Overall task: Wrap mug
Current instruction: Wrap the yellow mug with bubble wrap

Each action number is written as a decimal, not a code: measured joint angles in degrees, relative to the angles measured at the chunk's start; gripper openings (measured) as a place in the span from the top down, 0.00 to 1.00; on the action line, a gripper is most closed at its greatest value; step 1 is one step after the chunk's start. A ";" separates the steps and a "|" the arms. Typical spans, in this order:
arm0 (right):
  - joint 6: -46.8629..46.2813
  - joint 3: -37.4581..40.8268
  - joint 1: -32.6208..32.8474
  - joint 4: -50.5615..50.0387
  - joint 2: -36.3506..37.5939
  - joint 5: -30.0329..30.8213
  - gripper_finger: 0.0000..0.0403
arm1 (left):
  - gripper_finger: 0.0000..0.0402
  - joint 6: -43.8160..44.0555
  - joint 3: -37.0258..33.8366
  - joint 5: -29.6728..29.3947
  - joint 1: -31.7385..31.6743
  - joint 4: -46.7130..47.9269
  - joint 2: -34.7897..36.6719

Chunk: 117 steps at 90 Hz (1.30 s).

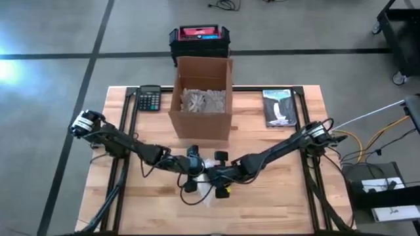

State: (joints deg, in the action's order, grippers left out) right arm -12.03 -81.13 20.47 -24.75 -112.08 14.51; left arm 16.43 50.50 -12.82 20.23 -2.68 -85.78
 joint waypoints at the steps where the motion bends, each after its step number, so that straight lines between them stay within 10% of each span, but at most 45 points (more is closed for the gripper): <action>1: 0.02 -0.05 0.00 -0.07 -0.01 -0.01 0.97 | 1.00 0.26 0.32 0.23 0.09 0.68 0.40; 21: 0.13 -0.41 0.00 -0.01 -0.10 -0.18 0.97 | 1.00 7.51 1.66 4.41 4.91 12.79 4.83; 51: 0.24 -0.70 -0.13 -0.08 -0.12 -0.13 0.97 | 1.00 1.02 0.43 1.67 4.70 -9.31 -5.74; 86: 0.70 -9.57 0.63 -16.43 3.88 -0.29 0.97 | 1.00 4.44 0.43 -0.94 0.98 -8.78 -9.47; 117: 1.55 -9.06 0.57 -11.14 -0.72 -2.14 0.97 | 1.00 4.83 0.30 -0.78 1.09 -7.90 -9.51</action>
State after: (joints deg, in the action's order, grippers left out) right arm -10.48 -90.19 21.04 -35.89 -112.80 12.36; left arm 21.26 50.81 -13.60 21.32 -10.58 -95.29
